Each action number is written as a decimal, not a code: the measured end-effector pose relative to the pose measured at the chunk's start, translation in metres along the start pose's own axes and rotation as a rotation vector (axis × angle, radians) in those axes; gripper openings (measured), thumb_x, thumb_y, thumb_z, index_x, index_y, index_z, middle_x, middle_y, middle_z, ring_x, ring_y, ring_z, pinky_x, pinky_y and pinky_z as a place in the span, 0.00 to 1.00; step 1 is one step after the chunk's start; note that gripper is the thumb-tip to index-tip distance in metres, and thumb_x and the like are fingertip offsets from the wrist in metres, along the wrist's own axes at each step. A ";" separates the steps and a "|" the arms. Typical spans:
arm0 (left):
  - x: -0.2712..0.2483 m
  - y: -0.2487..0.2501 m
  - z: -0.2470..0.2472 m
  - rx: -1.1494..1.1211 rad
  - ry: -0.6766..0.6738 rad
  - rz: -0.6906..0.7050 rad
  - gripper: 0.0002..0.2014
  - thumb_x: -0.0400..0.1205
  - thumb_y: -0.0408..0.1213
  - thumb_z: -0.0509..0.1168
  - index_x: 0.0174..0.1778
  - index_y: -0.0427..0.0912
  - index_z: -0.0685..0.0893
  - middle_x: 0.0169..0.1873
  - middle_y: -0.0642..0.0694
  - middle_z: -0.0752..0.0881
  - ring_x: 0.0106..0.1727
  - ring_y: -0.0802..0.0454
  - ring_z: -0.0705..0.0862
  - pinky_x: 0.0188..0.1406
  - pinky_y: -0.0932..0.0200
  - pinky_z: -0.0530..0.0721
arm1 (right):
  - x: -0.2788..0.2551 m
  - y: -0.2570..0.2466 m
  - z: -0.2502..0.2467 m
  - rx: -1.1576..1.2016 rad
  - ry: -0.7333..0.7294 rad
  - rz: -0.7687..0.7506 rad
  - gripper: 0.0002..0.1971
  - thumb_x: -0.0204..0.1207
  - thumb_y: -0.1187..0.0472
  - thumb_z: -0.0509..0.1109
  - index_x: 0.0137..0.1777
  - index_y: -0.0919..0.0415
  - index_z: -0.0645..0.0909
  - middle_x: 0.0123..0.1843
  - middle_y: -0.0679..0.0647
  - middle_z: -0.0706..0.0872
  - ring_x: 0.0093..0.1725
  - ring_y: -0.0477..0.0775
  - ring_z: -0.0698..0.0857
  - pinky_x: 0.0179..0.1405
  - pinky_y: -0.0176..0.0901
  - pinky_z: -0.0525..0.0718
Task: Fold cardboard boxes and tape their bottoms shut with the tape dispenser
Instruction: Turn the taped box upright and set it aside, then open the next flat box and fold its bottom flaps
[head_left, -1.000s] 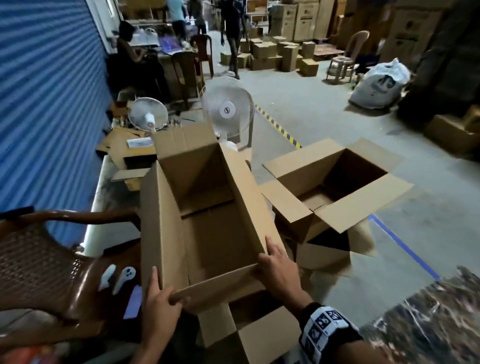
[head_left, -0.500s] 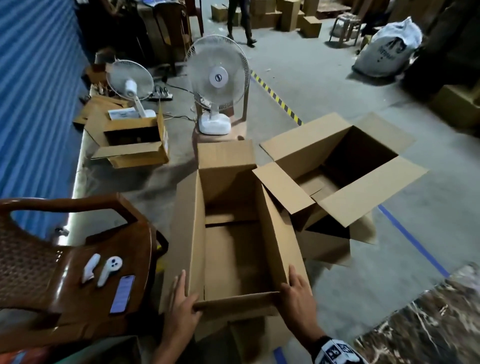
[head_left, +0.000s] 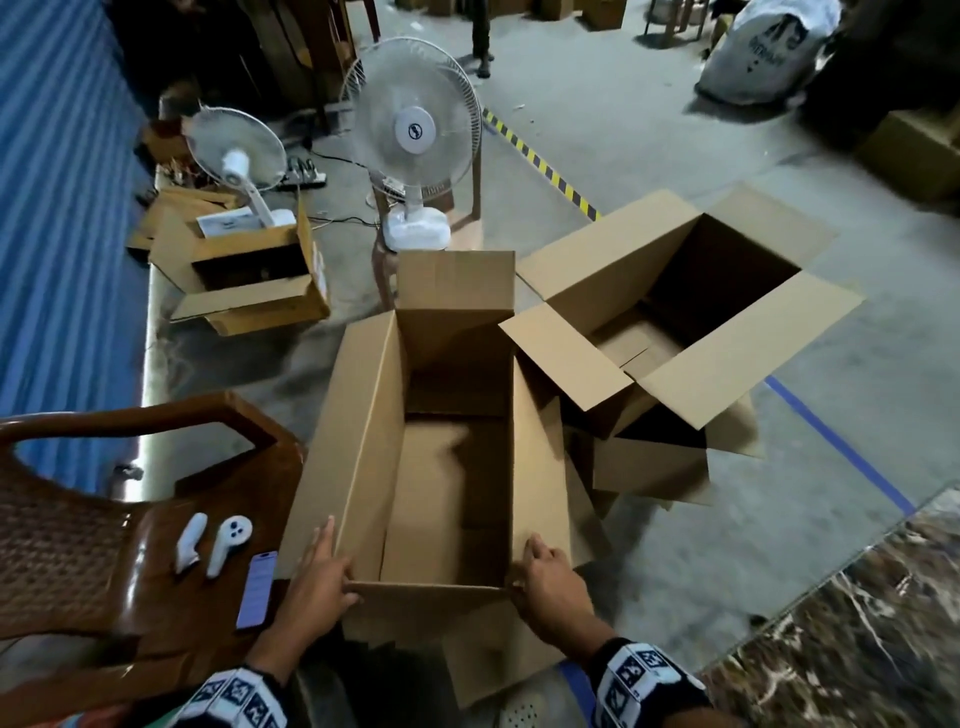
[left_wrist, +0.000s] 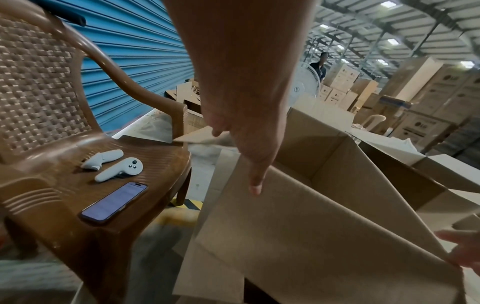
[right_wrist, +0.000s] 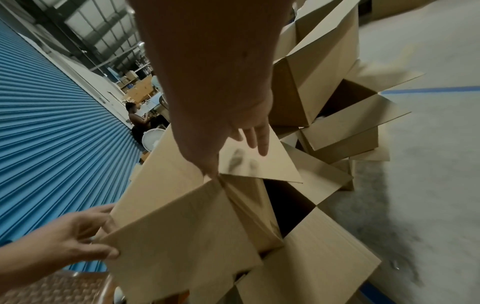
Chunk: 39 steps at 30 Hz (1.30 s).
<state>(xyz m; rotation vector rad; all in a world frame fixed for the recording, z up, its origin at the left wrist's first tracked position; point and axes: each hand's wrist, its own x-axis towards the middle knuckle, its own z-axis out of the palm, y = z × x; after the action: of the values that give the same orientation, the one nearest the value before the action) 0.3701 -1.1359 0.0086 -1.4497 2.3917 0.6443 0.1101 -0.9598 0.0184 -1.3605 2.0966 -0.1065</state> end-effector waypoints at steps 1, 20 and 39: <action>0.000 0.000 0.002 -0.002 -0.020 -0.026 0.12 0.75 0.44 0.76 0.44 0.59 0.77 0.86 0.45 0.39 0.87 0.43 0.46 0.82 0.47 0.65 | 0.001 0.002 -0.001 0.007 -0.009 -0.019 0.13 0.84 0.49 0.64 0.65 0.47 0.81 0.76 0.52 0.69 0.66 0.54 0.74 0.64 0.51 0.82; -0.045 0.277 -0.074 -0.360 0.364 0.682 0.29 0.83 0.59 0.60 0.79 0.52 0.69 0.87 0.48 0.46 0.86 0.51 0.42 0.78 0.38 0.66 | -0.138 0.063 -0.130 0.308 0.768 0.203 0.37 0.77 0.40 0.70 0.83 0.49 0.64 0.86 0.55 0.62 0.81 0.57 0.66 0.76 0.55 0.73; -0.422 0.516 0.114 -0.352 -0.053 1.738 0.24 0.82 0.52 0.63 0.72 0.45 0.75 0.80 0.38 0.67 0.82 0.39 0.63 0.78 0.39 0.68 | -0.643 0.156 0.036 0.422 1.542 0.975 0.31 0.73 0.42 0.72 0.75 0.54 0.78 0.79 0.58 0.75 0.79 0.56 0.73 0.76 0.51 0.74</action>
<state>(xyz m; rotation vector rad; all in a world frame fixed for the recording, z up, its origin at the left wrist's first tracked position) 0.1077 -0.5485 0.2179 1.0217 2.9899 1.3211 0.1787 -0.3342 0.2238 0.4133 3.2960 -1.4037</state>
